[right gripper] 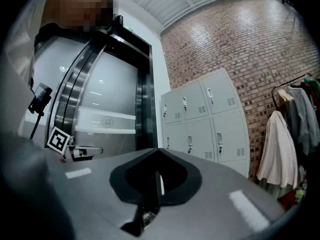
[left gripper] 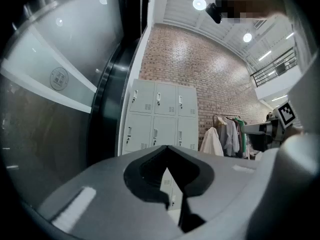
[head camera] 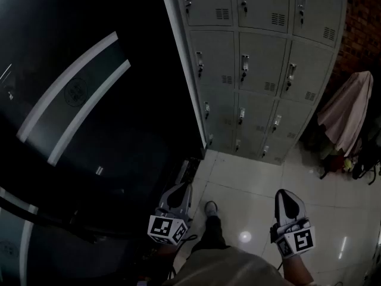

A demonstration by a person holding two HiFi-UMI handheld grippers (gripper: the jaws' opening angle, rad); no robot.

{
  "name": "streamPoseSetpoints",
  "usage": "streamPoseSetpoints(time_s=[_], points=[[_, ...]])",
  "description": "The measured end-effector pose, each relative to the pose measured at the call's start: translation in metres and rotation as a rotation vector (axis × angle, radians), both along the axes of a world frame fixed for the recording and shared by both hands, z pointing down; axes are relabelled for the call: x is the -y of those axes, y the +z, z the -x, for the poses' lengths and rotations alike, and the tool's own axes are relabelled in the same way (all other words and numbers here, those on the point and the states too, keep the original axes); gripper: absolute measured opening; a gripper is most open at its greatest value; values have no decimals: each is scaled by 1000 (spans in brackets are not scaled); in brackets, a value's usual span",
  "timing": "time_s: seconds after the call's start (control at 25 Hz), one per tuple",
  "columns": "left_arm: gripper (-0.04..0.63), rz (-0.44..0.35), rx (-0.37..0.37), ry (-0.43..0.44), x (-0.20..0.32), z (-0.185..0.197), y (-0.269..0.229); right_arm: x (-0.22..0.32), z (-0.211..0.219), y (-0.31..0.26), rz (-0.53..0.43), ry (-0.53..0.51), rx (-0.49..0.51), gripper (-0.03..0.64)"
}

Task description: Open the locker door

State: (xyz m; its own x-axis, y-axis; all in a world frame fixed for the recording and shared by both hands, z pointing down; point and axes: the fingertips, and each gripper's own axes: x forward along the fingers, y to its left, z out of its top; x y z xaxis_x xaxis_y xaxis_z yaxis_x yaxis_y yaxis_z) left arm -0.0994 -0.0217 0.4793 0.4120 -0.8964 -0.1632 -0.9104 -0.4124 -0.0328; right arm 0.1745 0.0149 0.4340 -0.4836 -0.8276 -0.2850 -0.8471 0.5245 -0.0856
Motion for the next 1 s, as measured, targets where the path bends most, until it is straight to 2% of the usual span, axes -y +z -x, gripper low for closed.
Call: streamPoseSetpoints(time_s=[0.28,0.44,0.52,0.64,0.88,1.0], points=[[63,-46,26,34,149,32,-16,159,56,7,14,-20,-5,2],[63,-43,38,27,226,62,-10,240,93,27,90,-43,-74,2],[63,-52,47,18,257,78,-8,275,109,20,54,-37,-41,2],[63,-61,57,-6,296,99,-5,318,125,12,2,-8,-1,2],[61,-55,57,-18,347,118,4,373,147,25,14,-3,-8,3],[61,-47,66,-5,367,121,13,394,158,29,11,-19,-2,54]])
